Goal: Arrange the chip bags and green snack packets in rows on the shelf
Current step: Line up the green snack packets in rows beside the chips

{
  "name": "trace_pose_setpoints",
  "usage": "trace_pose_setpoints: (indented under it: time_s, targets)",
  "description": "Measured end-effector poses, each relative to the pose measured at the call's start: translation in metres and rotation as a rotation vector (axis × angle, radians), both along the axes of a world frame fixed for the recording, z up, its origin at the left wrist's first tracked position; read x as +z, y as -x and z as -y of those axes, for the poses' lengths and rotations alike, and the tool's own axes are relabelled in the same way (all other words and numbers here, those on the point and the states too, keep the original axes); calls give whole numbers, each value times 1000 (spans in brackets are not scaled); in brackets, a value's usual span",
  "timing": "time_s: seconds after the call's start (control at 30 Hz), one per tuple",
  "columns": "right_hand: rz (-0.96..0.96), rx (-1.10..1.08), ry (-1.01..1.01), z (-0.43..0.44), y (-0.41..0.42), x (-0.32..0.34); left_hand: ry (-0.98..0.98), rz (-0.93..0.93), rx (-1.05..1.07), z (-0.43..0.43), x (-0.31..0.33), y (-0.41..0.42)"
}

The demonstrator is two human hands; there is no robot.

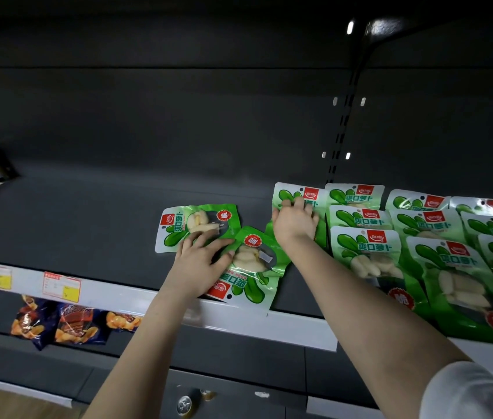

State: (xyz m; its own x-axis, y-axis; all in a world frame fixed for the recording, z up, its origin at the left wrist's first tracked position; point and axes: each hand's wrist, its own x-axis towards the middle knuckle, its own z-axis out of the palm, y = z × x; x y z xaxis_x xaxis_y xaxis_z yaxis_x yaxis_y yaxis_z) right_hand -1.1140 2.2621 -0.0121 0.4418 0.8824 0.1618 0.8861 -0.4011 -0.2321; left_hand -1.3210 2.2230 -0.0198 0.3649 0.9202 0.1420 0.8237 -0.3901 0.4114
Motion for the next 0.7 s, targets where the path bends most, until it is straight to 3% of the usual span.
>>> trace_pose_setpoints:
  time_s: [0.3,0.4,0.5,0.57,0.7]
  targets:
    - [-193,75,87,-2,-12,9,11,14,5,2,3,0]
    - [-245,106,-98,8,-14,14,12,10,5,4,6,1]
    - [-86,257,-323,25,-14,20,11,-7,4,5,7,0]
    - [-55,356,-356,28,-10,25,29,-16,9,5,8,0]
    - [-173,385,-371,31,5,43,47,-14,0,8,9,-1]
